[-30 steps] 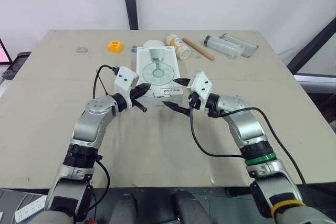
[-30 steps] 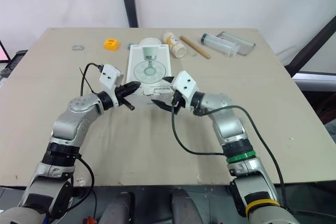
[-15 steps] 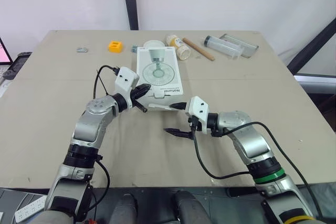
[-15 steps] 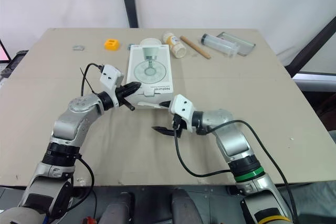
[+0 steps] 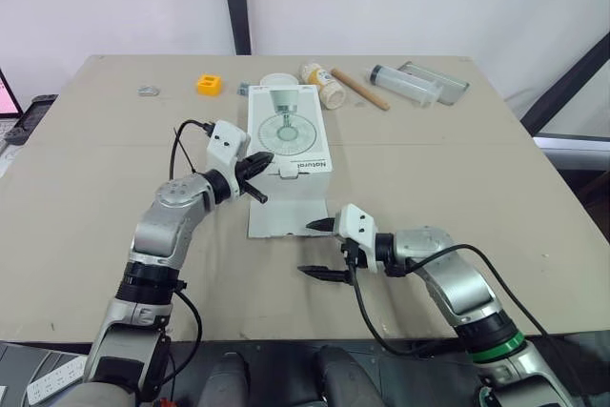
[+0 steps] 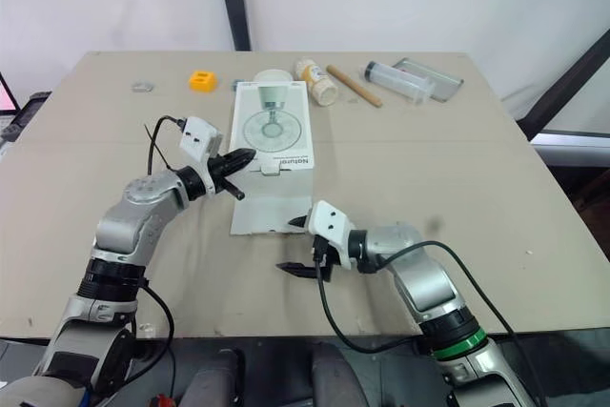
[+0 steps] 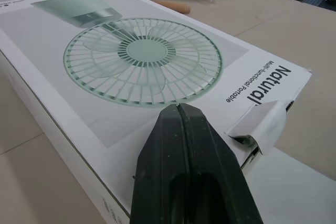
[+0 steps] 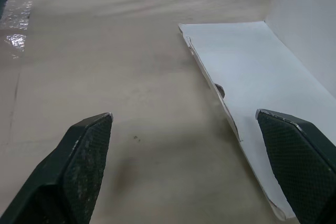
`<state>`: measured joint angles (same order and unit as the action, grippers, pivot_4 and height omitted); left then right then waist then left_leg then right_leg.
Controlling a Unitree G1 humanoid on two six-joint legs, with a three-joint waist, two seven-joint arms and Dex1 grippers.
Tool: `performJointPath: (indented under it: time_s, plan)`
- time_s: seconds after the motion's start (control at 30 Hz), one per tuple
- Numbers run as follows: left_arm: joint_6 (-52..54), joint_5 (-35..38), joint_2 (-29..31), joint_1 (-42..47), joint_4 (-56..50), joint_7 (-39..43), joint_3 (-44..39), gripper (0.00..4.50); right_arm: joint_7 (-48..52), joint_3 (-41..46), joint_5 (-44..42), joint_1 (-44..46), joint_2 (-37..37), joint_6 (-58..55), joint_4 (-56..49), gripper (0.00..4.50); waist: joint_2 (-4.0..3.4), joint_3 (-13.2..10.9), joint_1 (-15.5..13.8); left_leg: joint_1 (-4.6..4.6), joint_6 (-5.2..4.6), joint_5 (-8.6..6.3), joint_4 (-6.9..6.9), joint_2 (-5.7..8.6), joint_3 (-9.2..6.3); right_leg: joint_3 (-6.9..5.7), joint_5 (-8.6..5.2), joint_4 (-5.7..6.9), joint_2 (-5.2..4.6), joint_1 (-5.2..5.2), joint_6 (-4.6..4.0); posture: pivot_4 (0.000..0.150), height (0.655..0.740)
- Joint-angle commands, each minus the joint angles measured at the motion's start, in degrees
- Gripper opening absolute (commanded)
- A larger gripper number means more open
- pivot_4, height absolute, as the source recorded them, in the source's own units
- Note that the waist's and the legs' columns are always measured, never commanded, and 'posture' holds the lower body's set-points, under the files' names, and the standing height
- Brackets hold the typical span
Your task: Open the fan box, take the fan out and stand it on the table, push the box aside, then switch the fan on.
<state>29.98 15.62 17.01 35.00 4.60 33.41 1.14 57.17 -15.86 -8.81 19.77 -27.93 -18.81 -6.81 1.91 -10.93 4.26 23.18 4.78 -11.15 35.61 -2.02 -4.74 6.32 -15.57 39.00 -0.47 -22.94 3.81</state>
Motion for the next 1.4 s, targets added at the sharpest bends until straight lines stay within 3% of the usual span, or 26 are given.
performJointPath:
  time_s: [0.03, 0.33, 0.57, 0.97, 1.4]
  plan:
    - [2.2, 0.3, 1.0, -0.1, 1.6, 1.0, 0.2, 0.01, -1.8, 3.7, -2.6, 0.0, -0.1, -1.4, -2.5, 4.5, 0.0, 0.0, 0.0, 0.0, 0.0, 0.0, 0.0, 0.0, 0.0, 0.0, 0.0, 0.0, 0.0, 0.0, 0.0, 0.15, 0.74]
    - [2.0, 0.4, 2.5, 0.6, 2.7, 1.8, 0.0, 0.01, -8.7, 11.5, -6.3, 3.3, 0.9, -6.8, 1.2, 4.5, 0.0, 0.0, 0.0, 0.0, 0.0, 0.0, -0.01, 0.0, 0.0, 0.0, 0.0, -0.01, 0.0, 0.0, -0.01, 0.15, 0.74]
    - [2.4, 0.7, 2.5, 0.7, 2.3, 1.8, -0.2, 0.01, -12.5, 11.4, -5.7, 5.4, 3.9, -5.6, 5.6, 4.5, 0.0, 0.0, 0.0, 0.01, 0.0, 0.0, -0.01, 0.0, 0.01, 0.01, 0.0, -0.01, 0.0, 0.0, -0.01, 0.15, 0.74]
    - [4.3, 1.8, 3.6, 0.8, 0.2, 2.5, -0.4, 0.01, -12.6, 9.9, -6.0, 9.2, 8.6, -3.9, 10.9, 4.5, -0.01, 0.0, 0.1, 0.01, 0.0, 0.0, -0.02, -0.01, 0.01, 0.01, 0.0, -0.01, 0.0, -0.02, -0.01, 0.15, 0.74]
    - [4.6, 1.7, 3.1, 0.2, -0.4, 1.8, 0.3, 0.01, -8.6, 8.9, -8.8, 7.0, 7.8, -7.5, 6.3, 4.5, -0.01, 0.0, 0.2, 0.02, 0.0, 0.0, -0.04, -0.02, 0.01, 0.01, 0.0, -0.01, 0.02, -0.03, -0.01, 0.15, 0.74]
